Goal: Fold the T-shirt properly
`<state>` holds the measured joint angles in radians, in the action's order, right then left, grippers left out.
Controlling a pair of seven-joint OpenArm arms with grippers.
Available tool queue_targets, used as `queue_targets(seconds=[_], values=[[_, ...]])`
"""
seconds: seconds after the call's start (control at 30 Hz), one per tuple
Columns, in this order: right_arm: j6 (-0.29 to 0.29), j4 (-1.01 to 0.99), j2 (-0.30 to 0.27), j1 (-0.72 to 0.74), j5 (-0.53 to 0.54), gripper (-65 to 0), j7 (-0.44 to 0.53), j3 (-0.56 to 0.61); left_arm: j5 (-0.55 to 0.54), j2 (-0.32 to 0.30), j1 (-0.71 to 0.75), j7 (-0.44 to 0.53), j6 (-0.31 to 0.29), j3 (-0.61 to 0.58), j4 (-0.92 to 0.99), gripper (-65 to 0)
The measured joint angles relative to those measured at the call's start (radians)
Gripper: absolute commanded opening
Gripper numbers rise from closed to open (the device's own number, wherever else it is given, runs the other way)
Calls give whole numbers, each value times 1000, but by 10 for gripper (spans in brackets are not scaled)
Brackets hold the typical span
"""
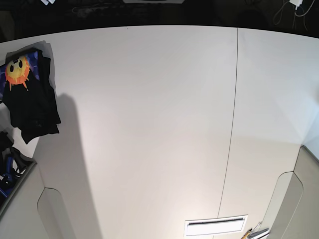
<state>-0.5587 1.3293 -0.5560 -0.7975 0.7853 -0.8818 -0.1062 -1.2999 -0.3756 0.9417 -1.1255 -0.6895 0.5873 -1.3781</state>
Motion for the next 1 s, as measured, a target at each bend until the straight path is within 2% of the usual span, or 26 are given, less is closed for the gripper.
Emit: queue_targets(seconds=[0.13, 0.3, 0.37, 0.4, 0.47, 0.53, 0.57, 0.67, 0.87, 0.93, 1.0], values=[[2, -210, 3, 104, -35, -650, 105, 144, 226, -33, -8, 291, 0, -208, 97, -643], [4, -391, 25, 233, -111, -650, 263, 289, 558, -26, -113, 633, 0, -425, 180, -643], [31, -443, 51, 278, -182, -650, 363, 324, 708, -26, -180, 785, -1, -508, 235, -643], [59, -470, 68, 298, -207, -650, 418, 335, 774, -26, -221, 829, 0, -548, 267, -643], [122, -525, 105, 344, -264, -650, 504, 355, 893, -14, -315, 842, 4, -619, 333, -643], [166, -583, 140, 395, -273, -650, 536, 376, 966, 20, -408, 847, 139, -671, 409, -643], [185, -610, 158, 422, -273, -650, 548, 385, 998, 37, -452, 850, 187, -691, 449, -643], [272, -695, 211, 502, -276, -650, 559, 403, 1065, 74, -551, 890, 278, -724, 567, -643], [459, -825, 314, 620, -274, -650, 685, 404, 1132, 121, -678, 941, 310, -727, 760, -644], [534, -844, 344, 645, -273, -650, 698, 404, 1142, 127, -710, 943, 310, -727, 801, -650], [582, -847, 367, 660, -274, -650, 696, 404, 1142, 124, -728, 943, 311, -726, 819, -650]])
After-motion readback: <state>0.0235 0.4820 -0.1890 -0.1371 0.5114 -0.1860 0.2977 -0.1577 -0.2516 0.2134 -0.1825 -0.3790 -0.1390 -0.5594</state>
